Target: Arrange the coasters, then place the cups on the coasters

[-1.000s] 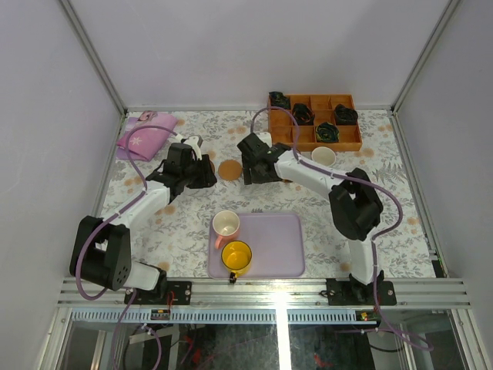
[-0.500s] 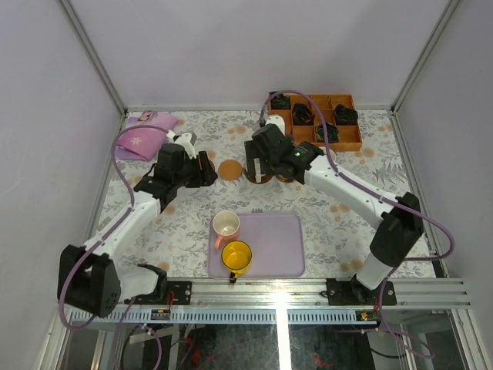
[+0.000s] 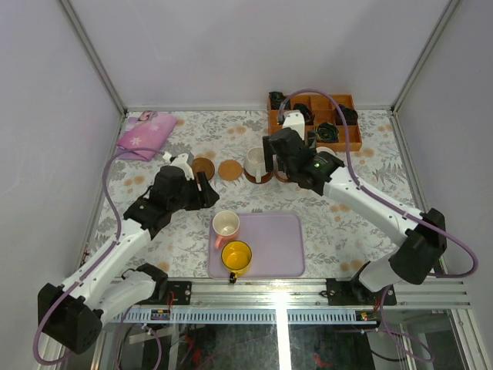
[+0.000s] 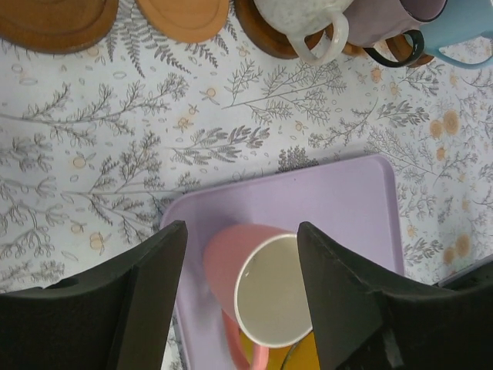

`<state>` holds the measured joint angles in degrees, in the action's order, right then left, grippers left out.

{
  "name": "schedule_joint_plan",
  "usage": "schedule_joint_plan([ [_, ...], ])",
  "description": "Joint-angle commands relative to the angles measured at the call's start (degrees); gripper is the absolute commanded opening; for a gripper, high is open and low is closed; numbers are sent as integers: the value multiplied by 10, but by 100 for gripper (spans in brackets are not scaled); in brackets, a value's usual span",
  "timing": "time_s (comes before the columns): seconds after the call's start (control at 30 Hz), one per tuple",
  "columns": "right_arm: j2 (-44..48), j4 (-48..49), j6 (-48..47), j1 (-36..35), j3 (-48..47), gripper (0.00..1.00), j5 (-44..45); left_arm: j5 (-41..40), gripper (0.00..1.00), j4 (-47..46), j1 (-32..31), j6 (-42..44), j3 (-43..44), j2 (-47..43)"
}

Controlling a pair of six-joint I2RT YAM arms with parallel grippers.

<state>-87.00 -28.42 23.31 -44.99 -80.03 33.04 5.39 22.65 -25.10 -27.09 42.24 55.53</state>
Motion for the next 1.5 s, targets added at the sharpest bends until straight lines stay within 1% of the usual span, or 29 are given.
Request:
schedule_joint_plan([
  [0.0,61,86,-33,19,32,99,67,-14,60,41,-14,-51,-21,-41],
  [0.2,92,126,-29,51,66,99,57,-3,60,63,-32,-88,-47,-82],
  [0.37,88,132,-25,57,74,99,39,18,62,78,-56,-120,-61,-108],
  [0.47,79,132,-24,58,71,99,29,15,62,97,-78,-134,-59,-125],
  [0.7,60,142,-33,64,61,99,12,-9,63,163,-118,-160,-42,-133],
  [1.0,51,141,-27,68,61,99,-7,-22,63,188,-155,-169,-43,-121],
  [1.13,48,141,-20,71,60,99,-18,-32,59,183,-160,-162,-38,-103],
  [1.23,44,139,-17,72,59,99,-24,-32,58,178,-164,-154,-41,-92],
  [1.47,39,127,-11,75,53,99,-23,-13,54,156,-169,-145,-51,-73],
])
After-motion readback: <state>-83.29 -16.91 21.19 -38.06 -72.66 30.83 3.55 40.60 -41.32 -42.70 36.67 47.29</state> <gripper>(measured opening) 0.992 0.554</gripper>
